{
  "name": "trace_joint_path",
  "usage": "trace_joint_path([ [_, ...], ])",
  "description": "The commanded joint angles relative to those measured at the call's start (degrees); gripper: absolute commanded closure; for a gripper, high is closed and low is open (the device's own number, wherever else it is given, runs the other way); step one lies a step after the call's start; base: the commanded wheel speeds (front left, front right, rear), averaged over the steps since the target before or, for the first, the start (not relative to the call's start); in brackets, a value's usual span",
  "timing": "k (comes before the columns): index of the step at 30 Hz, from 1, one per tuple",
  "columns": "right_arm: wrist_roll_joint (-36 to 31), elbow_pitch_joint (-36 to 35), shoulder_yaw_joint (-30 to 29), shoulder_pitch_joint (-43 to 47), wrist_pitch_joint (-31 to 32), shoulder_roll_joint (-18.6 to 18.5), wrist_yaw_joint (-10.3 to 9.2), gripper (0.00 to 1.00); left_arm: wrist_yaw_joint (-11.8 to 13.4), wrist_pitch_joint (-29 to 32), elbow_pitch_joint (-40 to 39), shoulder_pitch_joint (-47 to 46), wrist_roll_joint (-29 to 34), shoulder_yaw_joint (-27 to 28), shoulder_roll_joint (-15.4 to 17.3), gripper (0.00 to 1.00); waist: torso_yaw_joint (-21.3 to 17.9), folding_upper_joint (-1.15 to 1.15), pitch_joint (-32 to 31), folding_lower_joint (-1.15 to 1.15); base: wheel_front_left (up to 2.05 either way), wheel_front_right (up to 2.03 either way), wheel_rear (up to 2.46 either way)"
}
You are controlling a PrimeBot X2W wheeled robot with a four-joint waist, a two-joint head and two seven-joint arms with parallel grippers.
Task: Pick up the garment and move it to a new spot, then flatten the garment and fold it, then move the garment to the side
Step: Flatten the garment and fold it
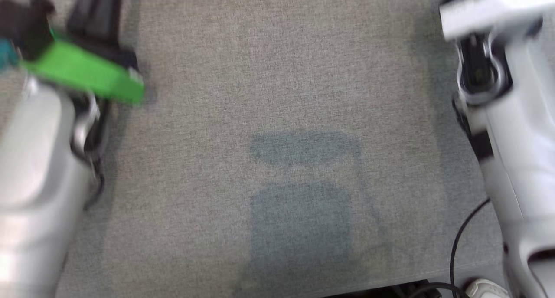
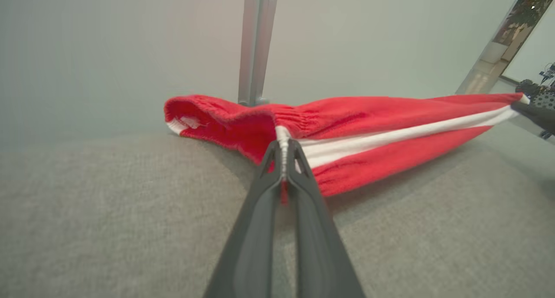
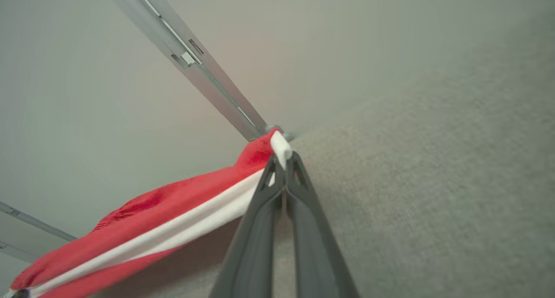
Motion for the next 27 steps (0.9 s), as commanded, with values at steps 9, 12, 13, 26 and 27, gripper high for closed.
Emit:
trace_joint_path([
  [9, 9.9, -13.5, 0.7, 29.0, 1.0, -7.1, -0.16, 1.0, 3.9, -0.2, -16.6, 32.1, -1.6, 0.8, 1.0, 1.0, 1.4, -0.01, -12.9, 0.0, 0.0, 0.0, 0.0],
  [12, 12.6, -17.3, -0.4, 38.5, 2.1, -8.1, -0.17, 1.0, 7.2, -0.3, -19.9, 42.0, -3.6, 0.9, 0.0, 1.0, 1.2, -0.01, -17.6, 0.0, 0.0, 0.0, 0.0],
  [13, 13.3, -18.5, -1.1, 42.0, 2.4, -8.3, -0.17, 1.0, 8.4, -0.3, -21.1, 45.3, -4.2, 0.9, -0.2, 1.0, 1.3, -0.01, -18.9, 0.0, 0.0, 0.0, 0.0],
  [26, 17.7, -33.5, -10.7, 58.2, 10.1, -6.1, -0.15, 1.0, 12.5, 3.5, -31.5, 58.5, -10.9, -1.3, -4.7, 1.0, 5.0, -0.01, -21.9, 0.0, 0.0, 0.0, 0.0],
  [27, 16.9, -32.7, -10.7, 55.9, 11.0, -5.6, -0.14, 1.0, 12.5, 4.2, -31.3, 56.8, -11.0, -1.4, -5.2, 1.0, 5.4, -0.01, -21.3, 0.0, 0.0, 0.0, 0.0],
])
